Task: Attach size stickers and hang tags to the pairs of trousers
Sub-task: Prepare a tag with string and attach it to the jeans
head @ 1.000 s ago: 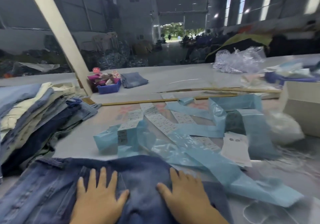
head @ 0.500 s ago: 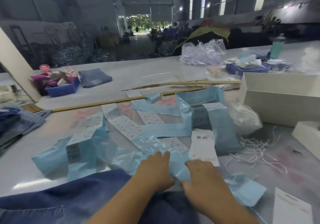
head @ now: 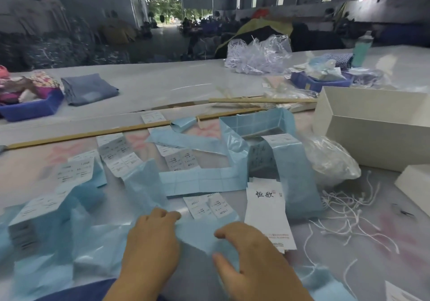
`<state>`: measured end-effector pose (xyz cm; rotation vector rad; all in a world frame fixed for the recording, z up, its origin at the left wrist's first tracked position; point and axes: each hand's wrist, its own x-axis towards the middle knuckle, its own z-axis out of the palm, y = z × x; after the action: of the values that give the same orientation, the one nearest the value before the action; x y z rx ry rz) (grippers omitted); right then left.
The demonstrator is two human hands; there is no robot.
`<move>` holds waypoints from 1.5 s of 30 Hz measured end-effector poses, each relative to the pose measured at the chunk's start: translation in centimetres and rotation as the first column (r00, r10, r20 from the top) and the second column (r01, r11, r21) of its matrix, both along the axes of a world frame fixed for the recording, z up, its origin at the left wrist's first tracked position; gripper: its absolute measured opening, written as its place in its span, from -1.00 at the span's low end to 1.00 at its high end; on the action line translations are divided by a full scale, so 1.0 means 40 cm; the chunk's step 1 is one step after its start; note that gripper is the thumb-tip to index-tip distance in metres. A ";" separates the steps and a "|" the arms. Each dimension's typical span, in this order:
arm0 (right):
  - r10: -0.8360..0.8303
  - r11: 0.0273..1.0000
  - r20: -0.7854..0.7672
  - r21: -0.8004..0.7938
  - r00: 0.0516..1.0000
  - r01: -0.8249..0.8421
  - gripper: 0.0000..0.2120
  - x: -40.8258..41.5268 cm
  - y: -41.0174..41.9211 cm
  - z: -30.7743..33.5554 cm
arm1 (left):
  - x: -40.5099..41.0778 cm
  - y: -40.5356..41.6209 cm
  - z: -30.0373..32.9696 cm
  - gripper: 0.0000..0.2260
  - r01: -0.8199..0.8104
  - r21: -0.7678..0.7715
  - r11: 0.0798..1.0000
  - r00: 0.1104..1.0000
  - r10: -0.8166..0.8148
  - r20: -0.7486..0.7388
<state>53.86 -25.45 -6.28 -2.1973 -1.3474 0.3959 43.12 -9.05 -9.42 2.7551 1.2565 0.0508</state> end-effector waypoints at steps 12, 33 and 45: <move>0.013 0.996 -0.053 0.084 0.999 -0.008 -0.68 0.004 0.046 -0.046 | -0.013 0.034 -0.022 -0.48 0.038 -0.245 0.969 0.963 0.030 0.269; 0.008 0.989 -0.085 -0.147 0.996 -0.021 -0.32 -0.060 0.058 -0.082 | -0.066 0.054 0.024 -0.41 -0.119 0.002 0.993 0.919 0.110 0.379; -0.050 0.994 -0.319 0.073 0.947 0.077 -0.82 -0.061 0.033 -0.098 | -0.015 -0.008 0.018 -0.80 0.196 -0.305 0.932 0.980 -0.175 0.095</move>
<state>51.41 -24.12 -10.21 -1.9991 -1.0963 0.6265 42.53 -9.38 -8.72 2.5566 0.8925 -0.0682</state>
